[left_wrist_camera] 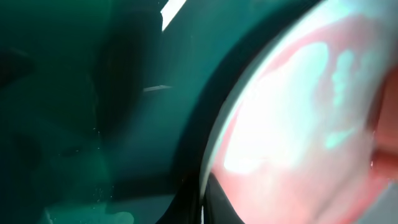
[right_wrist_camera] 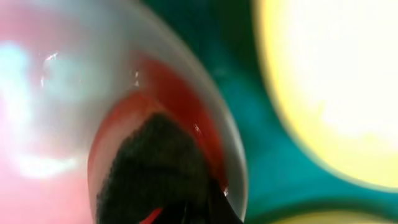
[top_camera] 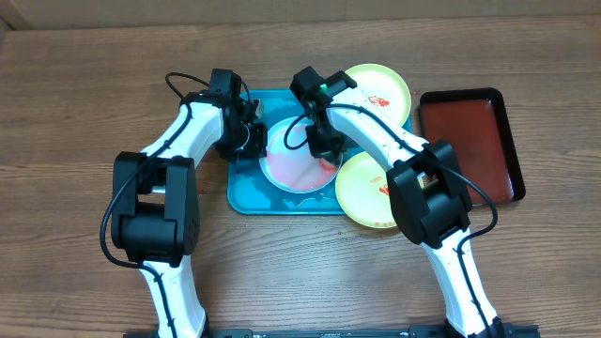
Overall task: Clean dirty plates on tray and stack at the side
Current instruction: 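Scrub the white plate with the sponge while left gripper holds rim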
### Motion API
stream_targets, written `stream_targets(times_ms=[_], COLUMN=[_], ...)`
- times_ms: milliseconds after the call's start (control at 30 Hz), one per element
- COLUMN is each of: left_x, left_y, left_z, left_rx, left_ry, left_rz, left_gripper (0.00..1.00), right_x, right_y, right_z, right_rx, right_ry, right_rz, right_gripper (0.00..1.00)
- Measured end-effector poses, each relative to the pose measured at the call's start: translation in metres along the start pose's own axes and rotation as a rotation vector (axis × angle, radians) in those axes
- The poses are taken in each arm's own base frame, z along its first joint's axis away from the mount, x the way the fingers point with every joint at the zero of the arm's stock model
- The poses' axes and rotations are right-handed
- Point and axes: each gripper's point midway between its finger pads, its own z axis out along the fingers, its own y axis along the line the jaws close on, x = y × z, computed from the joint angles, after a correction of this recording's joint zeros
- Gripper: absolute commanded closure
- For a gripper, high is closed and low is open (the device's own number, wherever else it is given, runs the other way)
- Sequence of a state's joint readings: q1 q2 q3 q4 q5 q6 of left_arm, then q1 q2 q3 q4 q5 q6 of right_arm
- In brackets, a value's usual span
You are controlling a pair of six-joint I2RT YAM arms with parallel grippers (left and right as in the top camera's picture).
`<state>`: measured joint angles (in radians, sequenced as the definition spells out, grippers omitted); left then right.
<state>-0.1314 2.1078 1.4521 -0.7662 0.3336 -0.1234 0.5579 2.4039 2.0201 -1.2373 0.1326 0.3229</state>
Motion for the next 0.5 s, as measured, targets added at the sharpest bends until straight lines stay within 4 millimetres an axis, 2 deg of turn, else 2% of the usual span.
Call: stream_targets(times_ms=[100,233,367,500], left_x=[0.000,0.000,-0.001,-0.001], left_y=[0.000,0.000,0.001,0.001], left_z=[0.000,0.000,0.000,0.000], left_rx=[-0.001,-0.001,-0.004,-0.004], left_ry=[-0.001,-0.001,-0.002,-0.002], left_rz=[0.000,0.000,0.000,0.000], left_gripper=[0.96,0.96,0.96,0.96], right_x=[-0.024,-0.049,-0.053,-0.041], right_y=[0.001,0.021,0.049,0.074], right_z=[-0.001,-0.003,-0.005,-0.008], right_rx=[0.009,-0.088,-0.263,-0.425], right_ry=[-0.105,-0.198,-0.191,-0.123], right_rz=[0.020,0.013,-0.014,-0.054], right_gripper=[0.96,0.96,0.96,0.96])
